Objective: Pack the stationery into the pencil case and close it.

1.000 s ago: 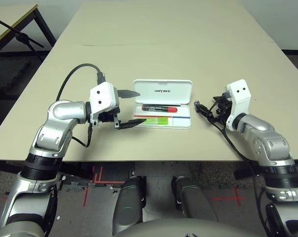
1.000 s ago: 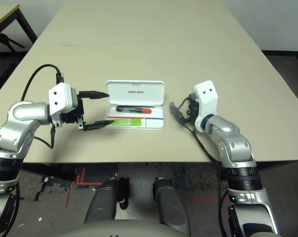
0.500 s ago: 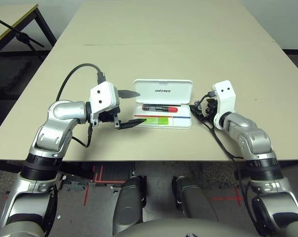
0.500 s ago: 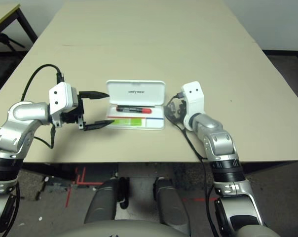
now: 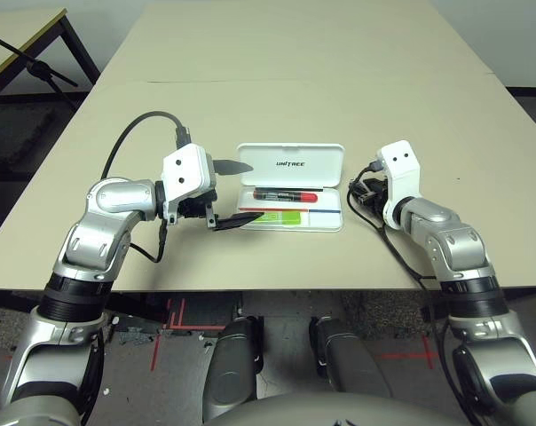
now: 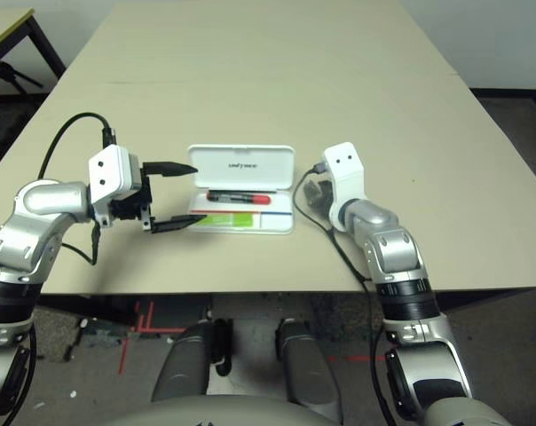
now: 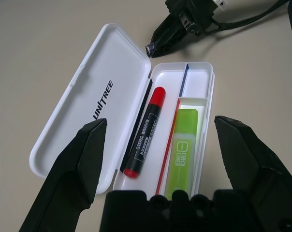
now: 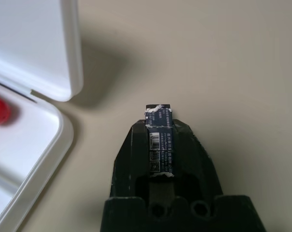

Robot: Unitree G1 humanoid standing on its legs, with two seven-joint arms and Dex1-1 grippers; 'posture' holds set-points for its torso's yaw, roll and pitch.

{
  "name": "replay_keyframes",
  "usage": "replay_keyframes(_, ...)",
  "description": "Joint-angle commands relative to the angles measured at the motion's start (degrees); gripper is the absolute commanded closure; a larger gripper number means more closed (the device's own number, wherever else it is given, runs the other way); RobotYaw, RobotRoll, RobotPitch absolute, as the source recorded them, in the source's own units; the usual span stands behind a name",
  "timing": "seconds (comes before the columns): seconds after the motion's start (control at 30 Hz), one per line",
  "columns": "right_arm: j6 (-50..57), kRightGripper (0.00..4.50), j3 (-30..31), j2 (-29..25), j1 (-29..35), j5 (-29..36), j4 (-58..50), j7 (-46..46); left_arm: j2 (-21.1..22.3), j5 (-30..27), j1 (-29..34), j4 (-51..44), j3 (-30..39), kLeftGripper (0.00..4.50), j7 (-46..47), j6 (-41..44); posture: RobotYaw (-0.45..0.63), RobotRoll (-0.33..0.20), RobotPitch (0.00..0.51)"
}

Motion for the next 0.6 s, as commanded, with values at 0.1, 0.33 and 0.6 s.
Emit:
replay_keyframes(0.1,1.6,4.14,-0.2,-5.4,-1.6,0.9,-0.2,5.7,0.3,-0.5,-0.1,-1.2,-0.8,0.0,-0.1,0.6,-0.03,0.0,0.149)
replay_keyframes(0.33,-1.7,4.14,1.1,-12.3,-3.5,2.0,0.7,16.1,0.3,-0.5,-0.3,-0.7,-0.9,0.0,-0.3,0.3,-0.04,0.0,0.149)
replay_keyframes(0.6,-11.3,4.14,5.1,-21.3,-5.9,5.1,0.9,38.7,0.8,-0.7,0.1,-0.8,-0.6,0.0,-0.5,0.3,-0.03,0.0,0.151)
